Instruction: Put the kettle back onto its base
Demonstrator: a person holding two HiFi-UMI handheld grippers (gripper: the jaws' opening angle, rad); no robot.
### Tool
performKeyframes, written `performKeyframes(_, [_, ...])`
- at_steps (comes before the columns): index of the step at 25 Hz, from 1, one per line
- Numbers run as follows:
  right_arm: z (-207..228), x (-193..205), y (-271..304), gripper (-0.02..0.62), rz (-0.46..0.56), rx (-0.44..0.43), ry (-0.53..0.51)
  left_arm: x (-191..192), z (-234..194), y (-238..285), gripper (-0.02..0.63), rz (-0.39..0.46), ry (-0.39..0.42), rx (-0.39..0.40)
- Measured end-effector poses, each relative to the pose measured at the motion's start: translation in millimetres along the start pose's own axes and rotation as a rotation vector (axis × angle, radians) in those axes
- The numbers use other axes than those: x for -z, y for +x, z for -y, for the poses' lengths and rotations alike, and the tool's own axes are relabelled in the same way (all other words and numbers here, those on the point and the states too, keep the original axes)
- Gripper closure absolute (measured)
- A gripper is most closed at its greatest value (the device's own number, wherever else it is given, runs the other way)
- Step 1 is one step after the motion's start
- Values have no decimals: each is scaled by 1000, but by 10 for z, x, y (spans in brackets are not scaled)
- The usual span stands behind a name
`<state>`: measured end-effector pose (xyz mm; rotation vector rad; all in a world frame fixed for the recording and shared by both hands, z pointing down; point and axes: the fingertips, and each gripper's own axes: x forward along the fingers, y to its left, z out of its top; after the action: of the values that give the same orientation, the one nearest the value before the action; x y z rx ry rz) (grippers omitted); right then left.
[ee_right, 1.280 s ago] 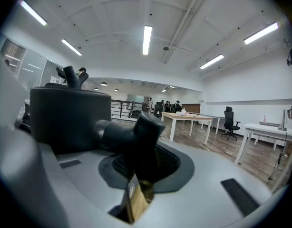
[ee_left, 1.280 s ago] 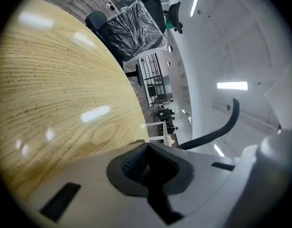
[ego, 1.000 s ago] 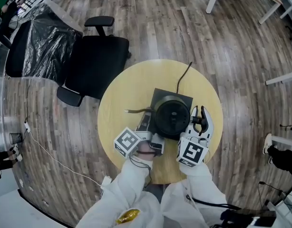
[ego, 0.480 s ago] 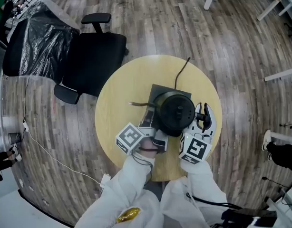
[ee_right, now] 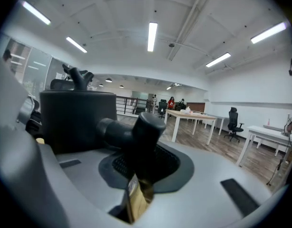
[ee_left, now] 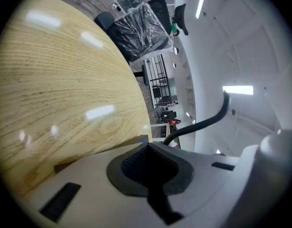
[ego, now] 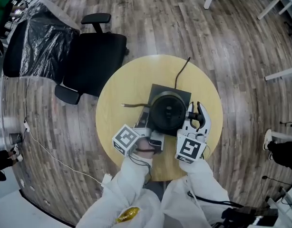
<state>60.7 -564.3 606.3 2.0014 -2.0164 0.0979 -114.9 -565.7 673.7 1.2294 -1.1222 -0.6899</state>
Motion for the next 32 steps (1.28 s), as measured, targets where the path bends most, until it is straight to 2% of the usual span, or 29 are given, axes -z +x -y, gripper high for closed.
performKeyframes(3, [-21, 86, -30, 529, -30, -6, 18, 1, 36, -34, 611, 5, -11, 32])
performKeyframes(10, [-72, 91, -25, 529, -50, -24, 4, -18, 48, -69, 611, 2, 10, 31])
performKeyframes(19, [-124, 99, -261, 514, -54, -32, 4, 83, 70, -336, 611, -35, 96, 45])
performKeyframes(22, [-142, 107, -382, 503, -62, -41, 1, 139, 82, -476, 611, -51, 152, 43])
performKeyframes(25, [-147, 103, -566, 497, -68, -42, 8, 204, 170, -637, 611, -77, 242, 57])
performKeyframes(27, [-157, 75, -709, 497, -70, -43, 12, 221, 283, -750, 611, -95, 350, 75])
performKeyframes(32, [-220, -154, -1034, 499, -47, -87, -4, 275, 734, -1052, 609, -125, 788, 133])
